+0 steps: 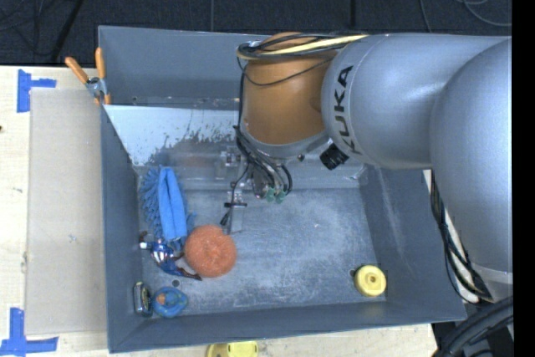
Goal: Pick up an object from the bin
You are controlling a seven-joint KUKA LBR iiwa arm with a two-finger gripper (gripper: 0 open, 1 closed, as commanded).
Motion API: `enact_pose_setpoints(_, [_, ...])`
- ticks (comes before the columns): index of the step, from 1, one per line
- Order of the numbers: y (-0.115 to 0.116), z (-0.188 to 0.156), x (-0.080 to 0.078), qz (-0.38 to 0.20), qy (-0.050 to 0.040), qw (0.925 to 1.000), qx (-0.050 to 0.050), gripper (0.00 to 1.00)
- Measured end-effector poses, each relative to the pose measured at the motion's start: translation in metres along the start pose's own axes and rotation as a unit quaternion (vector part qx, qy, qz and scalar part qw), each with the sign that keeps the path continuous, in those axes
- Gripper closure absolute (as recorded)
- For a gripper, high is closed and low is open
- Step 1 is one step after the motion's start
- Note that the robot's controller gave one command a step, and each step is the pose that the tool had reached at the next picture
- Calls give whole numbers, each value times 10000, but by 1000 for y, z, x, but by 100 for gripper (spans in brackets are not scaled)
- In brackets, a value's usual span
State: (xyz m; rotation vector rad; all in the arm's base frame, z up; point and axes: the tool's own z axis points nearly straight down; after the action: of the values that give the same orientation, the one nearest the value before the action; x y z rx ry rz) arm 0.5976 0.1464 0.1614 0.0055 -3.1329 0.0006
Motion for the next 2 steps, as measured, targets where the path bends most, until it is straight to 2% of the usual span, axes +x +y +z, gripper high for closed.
enact_pose_setpoints(1, [-1,-5,-1,13,-35,10000,-4,0])
enact_pose_setpoints(2, [-13,37,-3,-158,-77,9998,-13,0])
